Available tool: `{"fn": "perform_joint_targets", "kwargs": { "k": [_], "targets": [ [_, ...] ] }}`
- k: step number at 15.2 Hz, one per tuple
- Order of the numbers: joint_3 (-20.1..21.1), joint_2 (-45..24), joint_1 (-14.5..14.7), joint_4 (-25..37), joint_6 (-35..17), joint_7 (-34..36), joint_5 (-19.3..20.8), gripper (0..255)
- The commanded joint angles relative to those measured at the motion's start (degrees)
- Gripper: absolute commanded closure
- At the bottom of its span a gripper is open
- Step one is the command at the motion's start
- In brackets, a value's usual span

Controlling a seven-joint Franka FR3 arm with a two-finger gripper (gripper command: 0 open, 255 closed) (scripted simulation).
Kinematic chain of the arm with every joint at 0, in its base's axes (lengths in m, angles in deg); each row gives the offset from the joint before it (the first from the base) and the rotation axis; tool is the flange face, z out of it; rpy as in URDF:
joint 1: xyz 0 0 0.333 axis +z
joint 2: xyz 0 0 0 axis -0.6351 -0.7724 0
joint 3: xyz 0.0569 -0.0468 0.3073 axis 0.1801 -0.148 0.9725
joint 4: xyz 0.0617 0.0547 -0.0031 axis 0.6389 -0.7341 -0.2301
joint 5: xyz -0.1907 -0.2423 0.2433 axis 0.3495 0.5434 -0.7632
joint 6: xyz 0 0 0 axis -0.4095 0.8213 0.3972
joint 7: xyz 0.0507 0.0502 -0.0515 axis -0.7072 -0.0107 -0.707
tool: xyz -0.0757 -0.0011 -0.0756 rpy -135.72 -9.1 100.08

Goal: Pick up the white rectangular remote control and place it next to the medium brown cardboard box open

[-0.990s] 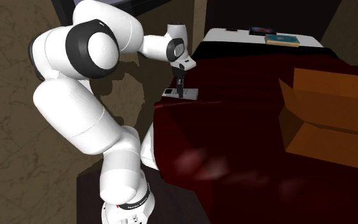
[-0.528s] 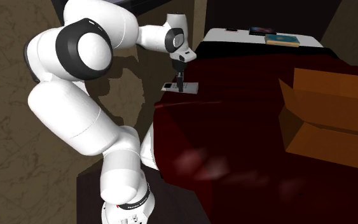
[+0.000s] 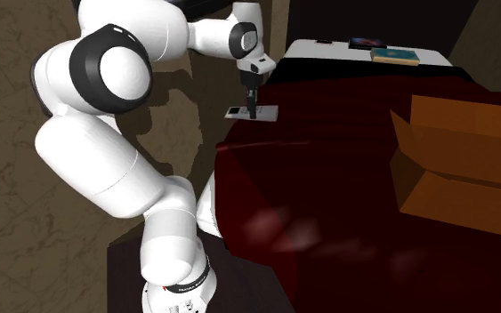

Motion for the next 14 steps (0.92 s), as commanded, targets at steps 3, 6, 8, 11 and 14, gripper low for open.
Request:
{"fn": "perform_joint_targets", "kwargs": {
  "k": [3, 6, 8, 11, 14],
  "targets": [
    [-0.9, 0.3, -0.1, 3.0, 3.3, -0.3, 0.1, 255],
    [-1.4, 0.4, -0.2, 5.2, 5.6, -0.3, 0.3, 255],
    [-1.6, 0.3, -0.3, 6.7, 7.1, -0.3, 0.5, 255],
    [-1.9, 0.1, -0.4, 9.1, 9.4, -0.3, 0.8, 255],
    [-2.1, -0.2, -0.7, 11.7, 11.6, -0.1, 1.1, 255]
  ]
}}
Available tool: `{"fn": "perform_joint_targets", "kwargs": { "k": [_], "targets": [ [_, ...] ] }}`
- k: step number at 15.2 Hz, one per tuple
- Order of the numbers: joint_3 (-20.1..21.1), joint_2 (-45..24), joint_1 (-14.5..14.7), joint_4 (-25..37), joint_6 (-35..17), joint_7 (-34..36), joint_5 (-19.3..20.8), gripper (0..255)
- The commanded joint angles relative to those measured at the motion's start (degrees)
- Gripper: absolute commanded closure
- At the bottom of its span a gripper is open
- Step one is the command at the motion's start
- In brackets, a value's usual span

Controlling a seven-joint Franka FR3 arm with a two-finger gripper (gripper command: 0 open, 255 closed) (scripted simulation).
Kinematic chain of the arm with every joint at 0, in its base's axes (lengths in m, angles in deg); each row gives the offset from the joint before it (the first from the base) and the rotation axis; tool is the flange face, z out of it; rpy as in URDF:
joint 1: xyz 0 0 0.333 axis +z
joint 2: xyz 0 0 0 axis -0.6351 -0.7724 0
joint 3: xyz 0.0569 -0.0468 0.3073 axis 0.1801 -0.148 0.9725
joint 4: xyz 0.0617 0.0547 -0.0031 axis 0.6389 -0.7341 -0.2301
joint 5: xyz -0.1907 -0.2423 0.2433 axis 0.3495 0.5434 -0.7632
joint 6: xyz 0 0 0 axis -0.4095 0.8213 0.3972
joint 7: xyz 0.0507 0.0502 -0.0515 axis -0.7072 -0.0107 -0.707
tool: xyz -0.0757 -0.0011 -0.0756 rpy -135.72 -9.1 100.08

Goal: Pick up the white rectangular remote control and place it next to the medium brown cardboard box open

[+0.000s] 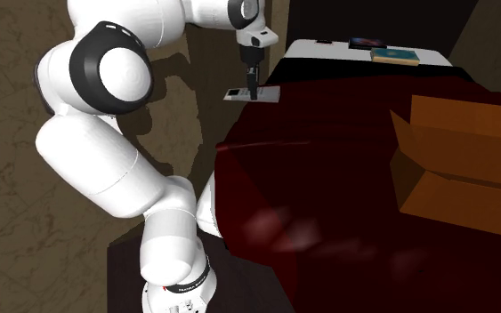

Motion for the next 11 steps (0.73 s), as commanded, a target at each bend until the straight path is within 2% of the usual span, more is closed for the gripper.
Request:
{"fn": "perform_joint_targets", "kwargs": {
  "k": [1, 11],
  "targets": [
    [-0.1, -0.2, -0.1, 1.9, 1.7, 0.2, 0.2, 255],
    [0.4, -2.8, -1.3, 11.5, 9.3, 1.4, 2.1, 255]
  ]
}}
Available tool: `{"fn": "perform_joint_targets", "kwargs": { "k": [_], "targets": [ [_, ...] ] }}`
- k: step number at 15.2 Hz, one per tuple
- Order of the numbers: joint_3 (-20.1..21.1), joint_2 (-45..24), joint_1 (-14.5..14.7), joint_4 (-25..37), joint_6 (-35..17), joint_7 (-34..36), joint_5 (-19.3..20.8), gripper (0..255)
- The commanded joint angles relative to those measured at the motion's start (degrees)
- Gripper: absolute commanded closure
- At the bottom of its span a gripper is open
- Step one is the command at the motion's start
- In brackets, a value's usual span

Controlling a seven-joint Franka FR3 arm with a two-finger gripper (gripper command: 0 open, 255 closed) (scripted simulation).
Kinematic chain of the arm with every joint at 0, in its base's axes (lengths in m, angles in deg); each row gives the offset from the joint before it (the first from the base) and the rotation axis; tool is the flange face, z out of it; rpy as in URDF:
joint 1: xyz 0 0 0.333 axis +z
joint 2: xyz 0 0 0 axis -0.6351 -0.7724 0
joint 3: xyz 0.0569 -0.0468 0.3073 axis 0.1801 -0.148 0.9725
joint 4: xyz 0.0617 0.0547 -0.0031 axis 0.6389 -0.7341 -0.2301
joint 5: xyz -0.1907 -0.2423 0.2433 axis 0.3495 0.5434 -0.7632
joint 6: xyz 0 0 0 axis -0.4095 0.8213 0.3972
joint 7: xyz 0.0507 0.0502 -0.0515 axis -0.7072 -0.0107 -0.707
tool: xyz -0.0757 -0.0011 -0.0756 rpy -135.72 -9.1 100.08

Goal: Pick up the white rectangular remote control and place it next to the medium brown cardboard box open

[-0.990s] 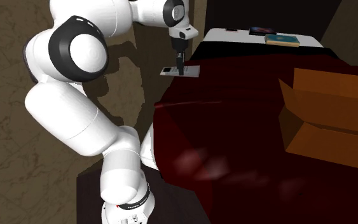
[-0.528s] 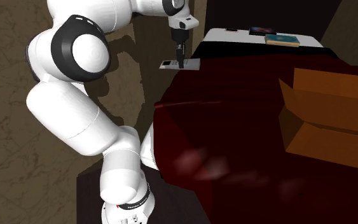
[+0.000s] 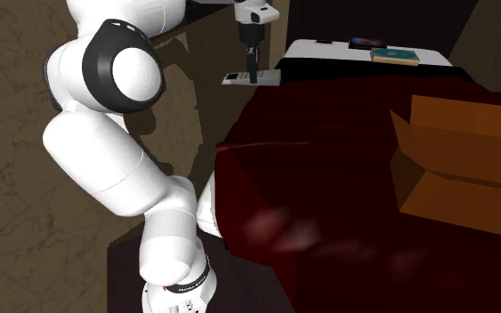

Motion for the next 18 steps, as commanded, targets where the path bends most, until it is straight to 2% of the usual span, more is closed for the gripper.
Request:
{"fn": "perform_joint_targets", "kwargs": {
  "k": [1, 8, 18],
  "targets": [
    [0.1, -0.6, -0.2, 1.8, 1.4, 0.2, 0.4, 255],
    [-10.2, 4.1, -1.0, -4.1, 0.6, -11.6, -0.8, 255],
    [-20.5, 3.9, -4.6, -6.9, -1.0, -25.5, 1.8, 255]
  ]
}}
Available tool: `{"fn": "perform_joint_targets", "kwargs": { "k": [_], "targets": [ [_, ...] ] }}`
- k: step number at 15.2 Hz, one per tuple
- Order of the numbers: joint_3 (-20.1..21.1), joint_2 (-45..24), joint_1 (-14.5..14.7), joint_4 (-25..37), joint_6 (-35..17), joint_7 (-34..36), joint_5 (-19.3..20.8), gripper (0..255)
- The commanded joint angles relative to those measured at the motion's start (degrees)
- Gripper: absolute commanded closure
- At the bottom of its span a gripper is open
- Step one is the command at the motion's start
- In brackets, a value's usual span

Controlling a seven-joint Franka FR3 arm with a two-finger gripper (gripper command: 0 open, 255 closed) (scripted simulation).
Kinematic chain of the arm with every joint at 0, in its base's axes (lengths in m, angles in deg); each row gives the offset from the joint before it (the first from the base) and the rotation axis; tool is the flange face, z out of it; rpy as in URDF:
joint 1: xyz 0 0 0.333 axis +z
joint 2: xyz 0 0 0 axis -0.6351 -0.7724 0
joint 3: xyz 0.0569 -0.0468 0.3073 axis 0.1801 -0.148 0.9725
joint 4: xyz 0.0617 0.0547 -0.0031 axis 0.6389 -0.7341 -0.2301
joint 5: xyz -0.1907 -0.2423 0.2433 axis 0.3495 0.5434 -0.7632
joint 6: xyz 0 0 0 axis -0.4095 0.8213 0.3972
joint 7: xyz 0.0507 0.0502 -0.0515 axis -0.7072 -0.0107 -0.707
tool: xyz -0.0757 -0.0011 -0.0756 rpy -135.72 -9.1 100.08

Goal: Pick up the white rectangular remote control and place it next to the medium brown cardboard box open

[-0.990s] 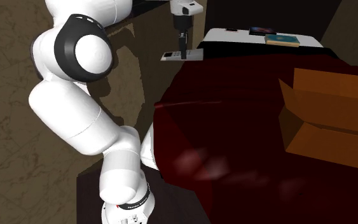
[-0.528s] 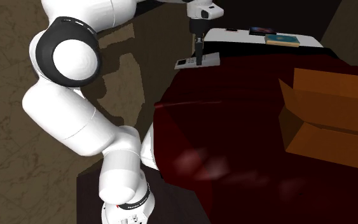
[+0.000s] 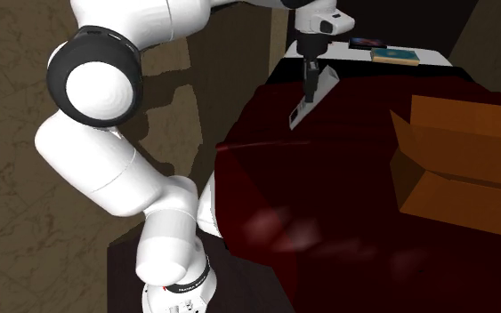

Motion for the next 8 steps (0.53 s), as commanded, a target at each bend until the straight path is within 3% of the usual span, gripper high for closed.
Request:
{"fn": "perform_joint_targets", "kwargs": {
  "k": [1, 8],
  "targets": [
    [-1.9, -0.6, -0.9, -0.1, -0.4, -2.8, 0.8, 255],
    [-7.2, -4.8, -4.3, 2.2, -1.5, -10.9, 3.7, 255]
  ]
}}
